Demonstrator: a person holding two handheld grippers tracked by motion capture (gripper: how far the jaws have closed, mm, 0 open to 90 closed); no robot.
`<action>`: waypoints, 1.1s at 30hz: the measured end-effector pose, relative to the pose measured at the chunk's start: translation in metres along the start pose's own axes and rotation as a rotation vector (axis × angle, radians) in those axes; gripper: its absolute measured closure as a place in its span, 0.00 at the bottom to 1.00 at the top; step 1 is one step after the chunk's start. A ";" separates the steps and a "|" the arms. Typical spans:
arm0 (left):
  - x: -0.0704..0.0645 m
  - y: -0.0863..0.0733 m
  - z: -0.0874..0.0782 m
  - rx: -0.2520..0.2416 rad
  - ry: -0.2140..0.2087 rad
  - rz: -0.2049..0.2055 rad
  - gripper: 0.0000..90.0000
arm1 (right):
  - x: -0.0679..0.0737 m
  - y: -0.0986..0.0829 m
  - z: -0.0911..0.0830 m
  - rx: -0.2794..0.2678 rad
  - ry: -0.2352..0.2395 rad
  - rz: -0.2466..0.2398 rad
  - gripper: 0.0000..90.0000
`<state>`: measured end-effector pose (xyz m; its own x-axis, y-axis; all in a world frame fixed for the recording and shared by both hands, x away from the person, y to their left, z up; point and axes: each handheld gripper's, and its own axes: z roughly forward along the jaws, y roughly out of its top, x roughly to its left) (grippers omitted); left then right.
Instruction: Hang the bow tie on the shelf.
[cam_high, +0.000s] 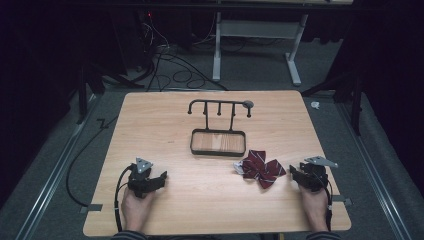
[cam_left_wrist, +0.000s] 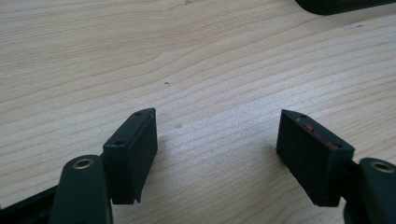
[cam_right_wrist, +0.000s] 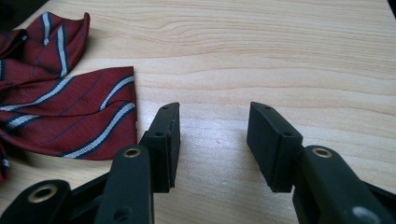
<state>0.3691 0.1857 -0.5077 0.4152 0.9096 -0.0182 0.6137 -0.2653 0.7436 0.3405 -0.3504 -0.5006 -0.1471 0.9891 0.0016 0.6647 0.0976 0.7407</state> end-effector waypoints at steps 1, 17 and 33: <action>0.000 0.000 0.000 0.000 0.000 0.000 0.33 | 0.000 0.000 0.000 0.000 0.000 0.000 0.62; 0.000 0.000 0.000 0.000 -0.001 -0.002 0.33 | 0.008 0.005 -0.008 -0.040 0.066 -0.008 0.68; 0.000 0.000 0.000 0.000 -0.002 -0.001 0.33 | 0.046 0.029 -0.031 -0.101 0.220 -0.098 0.70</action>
<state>0.3692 0.1860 -0.5076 0.4164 0.9090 -0.0203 0.6143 -0.2648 0.7433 0.3302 -0.3056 -0.4583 -0.3706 0.9265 0.0646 0.5644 0.1694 0.8080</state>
